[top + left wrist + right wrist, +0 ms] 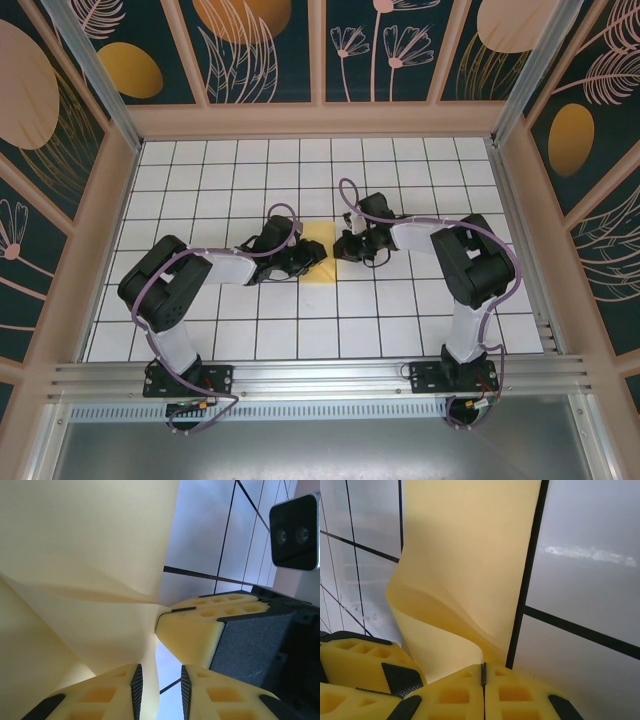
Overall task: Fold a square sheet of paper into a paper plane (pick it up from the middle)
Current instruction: Fold the triangle a second time at the center of the table.
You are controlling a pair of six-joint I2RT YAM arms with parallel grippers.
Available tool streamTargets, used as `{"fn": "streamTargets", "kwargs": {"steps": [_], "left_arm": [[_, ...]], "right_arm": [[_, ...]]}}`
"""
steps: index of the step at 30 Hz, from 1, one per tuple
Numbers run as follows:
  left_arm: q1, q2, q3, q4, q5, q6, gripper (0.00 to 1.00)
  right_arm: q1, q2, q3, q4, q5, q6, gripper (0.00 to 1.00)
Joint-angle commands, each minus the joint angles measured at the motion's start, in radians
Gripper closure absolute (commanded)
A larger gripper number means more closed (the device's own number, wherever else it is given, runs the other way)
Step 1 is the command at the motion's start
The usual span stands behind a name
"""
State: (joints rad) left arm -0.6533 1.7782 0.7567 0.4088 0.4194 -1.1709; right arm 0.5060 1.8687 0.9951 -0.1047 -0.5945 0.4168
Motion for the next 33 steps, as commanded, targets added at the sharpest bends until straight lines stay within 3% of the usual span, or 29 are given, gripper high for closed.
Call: {"fn": "streamTargets", "kwargs": {"steps": [1,33], "left_arm": [[-0.004,0.016,0.026,0.024,0.016,0.021,0.70],[-0.005,0.067,0.031,0.013,0.019,0.022,0.70]], "right_arm": [[0.007,0.025,0.030,-0.017,0.013,-0.028,0.93],[0.008,0.041,0.041,-0.032,0.035,-0.032,0.93]]}}
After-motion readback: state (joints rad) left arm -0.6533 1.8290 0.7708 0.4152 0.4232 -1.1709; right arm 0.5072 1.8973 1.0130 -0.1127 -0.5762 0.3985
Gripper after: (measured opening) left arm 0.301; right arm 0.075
